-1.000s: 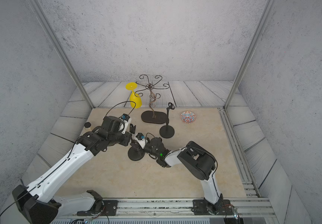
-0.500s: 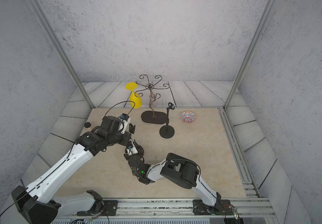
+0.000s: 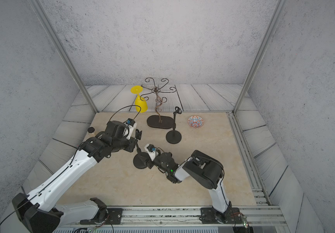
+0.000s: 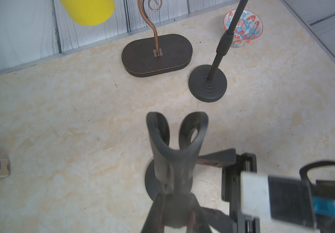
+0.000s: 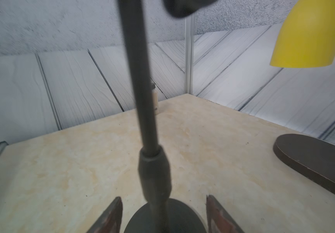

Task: Assemble a microphone stand
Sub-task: Screw the microphone stand pole into the microphone stand base.

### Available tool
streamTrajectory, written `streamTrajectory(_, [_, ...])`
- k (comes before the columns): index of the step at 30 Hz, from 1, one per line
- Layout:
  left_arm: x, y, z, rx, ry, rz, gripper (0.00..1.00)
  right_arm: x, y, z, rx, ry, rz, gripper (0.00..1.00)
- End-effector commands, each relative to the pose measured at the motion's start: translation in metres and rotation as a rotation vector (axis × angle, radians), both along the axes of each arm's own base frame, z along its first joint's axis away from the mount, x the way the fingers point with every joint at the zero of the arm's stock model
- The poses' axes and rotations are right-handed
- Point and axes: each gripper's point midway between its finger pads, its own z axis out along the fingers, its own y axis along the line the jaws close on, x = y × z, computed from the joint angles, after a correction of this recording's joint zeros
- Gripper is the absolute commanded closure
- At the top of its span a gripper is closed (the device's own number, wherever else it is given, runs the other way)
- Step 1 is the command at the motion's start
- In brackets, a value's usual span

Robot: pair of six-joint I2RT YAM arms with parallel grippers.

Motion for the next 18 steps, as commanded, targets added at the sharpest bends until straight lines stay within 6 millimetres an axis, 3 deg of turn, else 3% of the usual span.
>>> streamTrajectory(1, [-0.001, -0.003, 0.006, -0.024, -0.019, -0.012, 0.98, -0.031, 0.010, 0.026, 0.036, 0.056, 0.353, 0.38])
streamTrajectory(8, [-0.001, -0.002, 0.007, -0.019, -0.020, -0.012, 0.98, -0.014, 0.017, 0.017, -0.048, 0.062, 0.428, 0.47])
streamTrajectory(18, [0.002, -0.004, 0.005, -0.017, -0.015, -0.014, 0.98, -0.008, 0.027, 0.007, -0.090, 0.081, 0.464, 0.56])
